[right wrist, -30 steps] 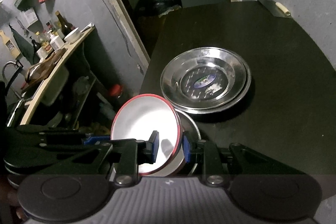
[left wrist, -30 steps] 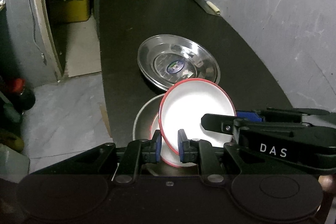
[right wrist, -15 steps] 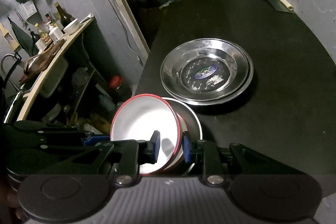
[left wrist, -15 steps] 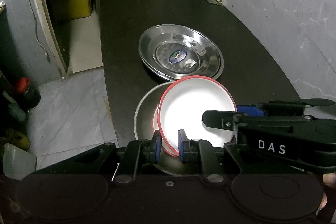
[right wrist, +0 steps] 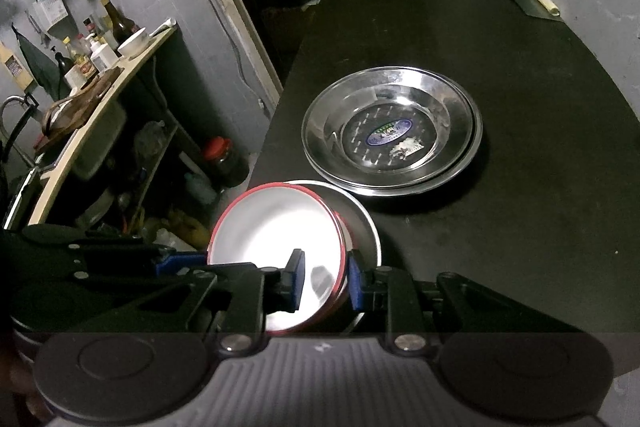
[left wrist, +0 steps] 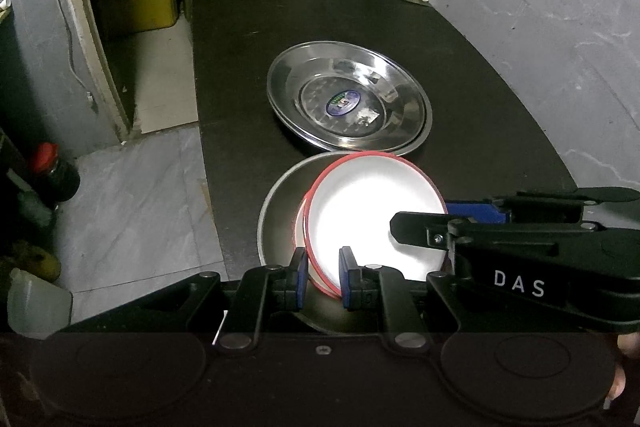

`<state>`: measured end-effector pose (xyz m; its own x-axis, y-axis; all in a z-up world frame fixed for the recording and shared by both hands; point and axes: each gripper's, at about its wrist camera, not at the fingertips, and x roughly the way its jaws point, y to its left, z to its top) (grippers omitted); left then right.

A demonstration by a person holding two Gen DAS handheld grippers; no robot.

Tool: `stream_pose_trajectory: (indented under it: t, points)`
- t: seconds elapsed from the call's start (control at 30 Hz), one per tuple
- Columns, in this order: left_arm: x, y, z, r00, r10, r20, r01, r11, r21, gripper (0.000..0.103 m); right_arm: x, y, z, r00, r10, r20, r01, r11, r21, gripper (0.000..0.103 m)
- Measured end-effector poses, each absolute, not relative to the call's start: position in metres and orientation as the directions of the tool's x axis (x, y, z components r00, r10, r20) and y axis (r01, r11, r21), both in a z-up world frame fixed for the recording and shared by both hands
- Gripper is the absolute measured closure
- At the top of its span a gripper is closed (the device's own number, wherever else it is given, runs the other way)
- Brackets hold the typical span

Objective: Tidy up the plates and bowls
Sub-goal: 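Lower the second white bowl into the nested bowls with both grippers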

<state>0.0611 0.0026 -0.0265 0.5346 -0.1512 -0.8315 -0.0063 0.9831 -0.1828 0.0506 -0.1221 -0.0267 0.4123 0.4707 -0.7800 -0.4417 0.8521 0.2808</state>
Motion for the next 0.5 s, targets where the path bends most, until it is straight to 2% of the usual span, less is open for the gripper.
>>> stream_pose_trajectory:
  t: [0.5]
  points:
    - [0.0625, 0.0050, -0.0279, 0.527, -0.140, -0.838, -0.022, 0.984, -0.178, 0.084, 0.0516, -0.1193, -0.0261, 0.407, 0.466, -0.785, -0.456, 0.849, 0.267, 0.076]
